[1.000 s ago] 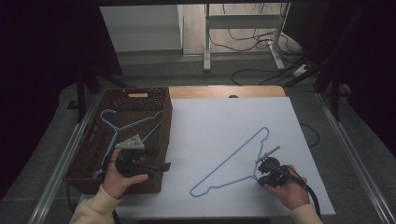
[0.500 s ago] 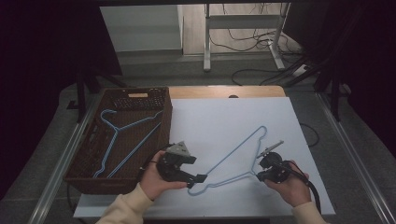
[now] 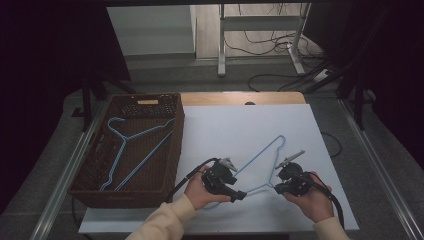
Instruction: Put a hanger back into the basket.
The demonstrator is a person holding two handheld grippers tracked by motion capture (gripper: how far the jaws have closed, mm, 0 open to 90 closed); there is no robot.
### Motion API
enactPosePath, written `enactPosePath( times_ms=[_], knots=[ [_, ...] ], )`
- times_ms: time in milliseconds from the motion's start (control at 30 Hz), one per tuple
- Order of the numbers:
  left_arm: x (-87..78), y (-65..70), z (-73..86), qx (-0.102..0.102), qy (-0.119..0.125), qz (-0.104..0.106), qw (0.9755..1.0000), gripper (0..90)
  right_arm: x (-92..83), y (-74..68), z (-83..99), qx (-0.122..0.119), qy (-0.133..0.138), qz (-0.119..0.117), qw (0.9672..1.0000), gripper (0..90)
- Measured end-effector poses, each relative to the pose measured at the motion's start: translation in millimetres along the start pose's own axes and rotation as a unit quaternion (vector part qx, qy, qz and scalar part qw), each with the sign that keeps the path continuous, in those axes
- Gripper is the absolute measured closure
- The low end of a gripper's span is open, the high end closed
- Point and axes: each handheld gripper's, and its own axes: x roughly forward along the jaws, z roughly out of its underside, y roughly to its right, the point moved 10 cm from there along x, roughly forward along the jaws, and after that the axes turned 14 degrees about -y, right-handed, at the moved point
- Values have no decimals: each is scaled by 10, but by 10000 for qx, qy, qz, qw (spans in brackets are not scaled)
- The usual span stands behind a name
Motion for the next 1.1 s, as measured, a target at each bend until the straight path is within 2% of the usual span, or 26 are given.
enactPosePath(
  times_ms=[233,367,633,733,833,1100],
  knots=[
    [323,-15,-79,43,-198,142,9997,463,-32,-25,-16,-29,29,-4,10000,859],
    [404,9,-123,63,-148,203,9997,526,-40,-29,-18,-46,36,21,10000,858],
    [473,31,-177,133,-181,117,9997,672,-71,-61,-31,-101,41,43,9999,859],
    [484,13,-179,94,-198,37,9998,755,-81,-63,-35,-128,59,54,9999,859],
    [479,-8,-178,39,-199,84,9998,837,-92,-62,-39,-136,90,44,9999,859],
    [456,15,-157,113,-276,150,9994,861,-111,-70,-53,-186,156,43,9997,857]
  ],
)
